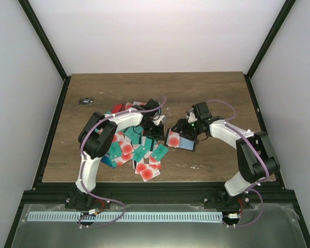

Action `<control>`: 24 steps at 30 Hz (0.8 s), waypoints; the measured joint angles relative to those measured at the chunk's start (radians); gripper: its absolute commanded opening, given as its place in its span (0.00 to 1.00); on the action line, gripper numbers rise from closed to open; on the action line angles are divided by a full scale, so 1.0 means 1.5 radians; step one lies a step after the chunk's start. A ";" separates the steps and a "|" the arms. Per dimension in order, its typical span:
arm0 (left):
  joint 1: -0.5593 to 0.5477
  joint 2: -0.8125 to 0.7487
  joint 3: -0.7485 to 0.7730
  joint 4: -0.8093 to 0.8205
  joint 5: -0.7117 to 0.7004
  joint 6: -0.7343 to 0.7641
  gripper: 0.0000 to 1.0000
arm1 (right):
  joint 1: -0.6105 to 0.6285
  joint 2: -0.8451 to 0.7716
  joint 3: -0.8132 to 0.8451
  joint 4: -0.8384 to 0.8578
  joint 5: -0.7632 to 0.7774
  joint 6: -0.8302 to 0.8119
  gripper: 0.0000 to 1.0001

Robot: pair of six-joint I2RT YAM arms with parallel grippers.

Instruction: Put the credit cards into the card holder

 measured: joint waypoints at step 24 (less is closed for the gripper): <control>0.045 0.184 0.283 -0.030 0.047 0.001 0.20 | 0.075 -0.039 -0.127 0.002 0.003 -0.010 0.31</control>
